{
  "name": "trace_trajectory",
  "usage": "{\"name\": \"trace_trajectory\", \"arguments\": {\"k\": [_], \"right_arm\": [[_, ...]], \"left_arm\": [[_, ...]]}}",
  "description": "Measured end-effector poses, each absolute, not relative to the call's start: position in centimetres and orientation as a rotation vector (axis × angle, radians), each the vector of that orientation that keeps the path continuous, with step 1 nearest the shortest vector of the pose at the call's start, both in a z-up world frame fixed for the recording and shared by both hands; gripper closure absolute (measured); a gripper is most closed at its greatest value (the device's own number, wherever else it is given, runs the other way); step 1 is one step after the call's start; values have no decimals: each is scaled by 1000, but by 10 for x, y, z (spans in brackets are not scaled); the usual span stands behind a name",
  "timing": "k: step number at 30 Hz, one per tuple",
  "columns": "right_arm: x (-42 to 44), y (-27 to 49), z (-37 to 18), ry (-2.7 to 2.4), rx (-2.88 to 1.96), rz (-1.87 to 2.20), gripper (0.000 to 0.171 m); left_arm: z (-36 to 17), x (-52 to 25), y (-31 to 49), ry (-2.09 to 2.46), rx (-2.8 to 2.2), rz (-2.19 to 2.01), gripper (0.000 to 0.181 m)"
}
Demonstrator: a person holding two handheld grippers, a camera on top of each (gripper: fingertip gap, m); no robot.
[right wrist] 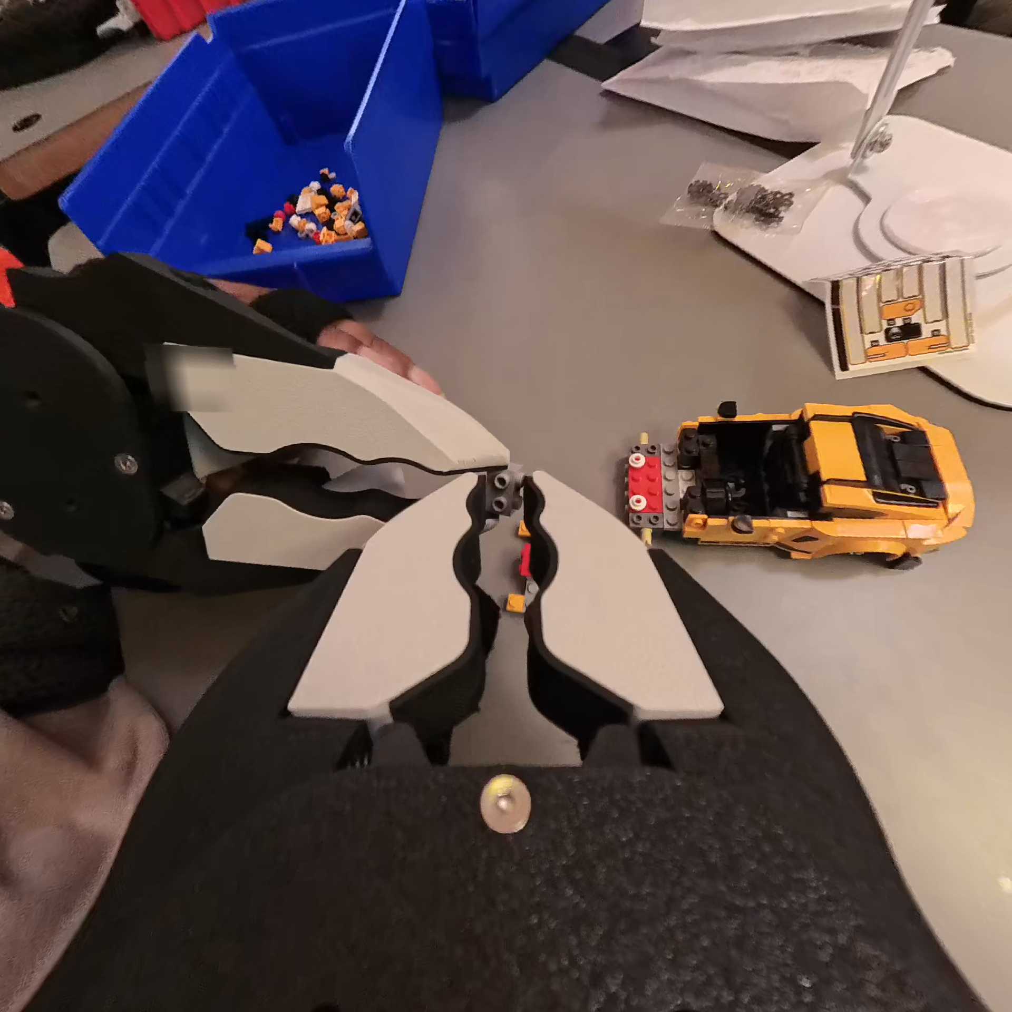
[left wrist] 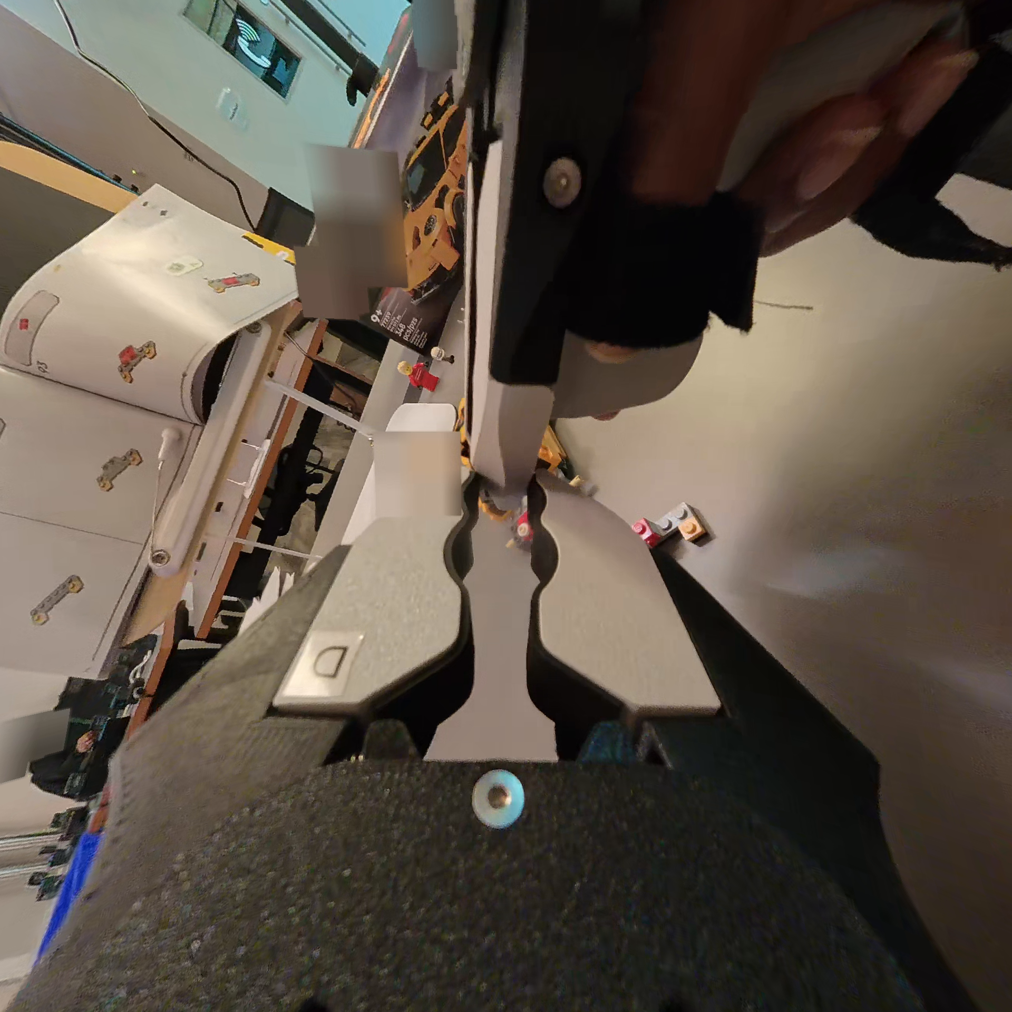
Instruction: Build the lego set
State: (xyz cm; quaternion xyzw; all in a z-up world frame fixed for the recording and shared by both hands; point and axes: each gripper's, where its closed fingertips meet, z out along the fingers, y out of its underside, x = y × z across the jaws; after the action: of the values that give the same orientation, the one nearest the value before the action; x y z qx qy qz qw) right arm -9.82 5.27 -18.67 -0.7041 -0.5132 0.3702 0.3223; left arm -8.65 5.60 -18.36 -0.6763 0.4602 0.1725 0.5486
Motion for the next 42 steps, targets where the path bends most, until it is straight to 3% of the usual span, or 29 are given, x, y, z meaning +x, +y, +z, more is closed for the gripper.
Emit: {"name": "trace_trajectory", "arguments": {"k": [5,10,16,25,32,35,42], "right_arm": [[-66,69,-202,-1648,-1858,764,159],[-14,87,-255,-2146,-1898,511,159],[0,97,-277,-2371,-1841,335,158],[0,94,-269,-2282,-1779,412,140],[-17,99,-219,-1738,-1697,771,137],[-22,91,-204,-1546,-1683,925,139],[-35,78,-202,-1443,-1639,979,142]], "left_arm": [[-190,-96,51,1020,-1727,180,157],[-189,-126,46,841,-1823,1,159],[-189,-148,36,733,-1864,-29,162],[-167,-191,14,567,-1880,-83,162],[-100,-322,-19,332,-1964,153,166],[-114,-368,-30,305,-2180,136,164],[-213,-416,-44,564,-2718,72,163]]}}
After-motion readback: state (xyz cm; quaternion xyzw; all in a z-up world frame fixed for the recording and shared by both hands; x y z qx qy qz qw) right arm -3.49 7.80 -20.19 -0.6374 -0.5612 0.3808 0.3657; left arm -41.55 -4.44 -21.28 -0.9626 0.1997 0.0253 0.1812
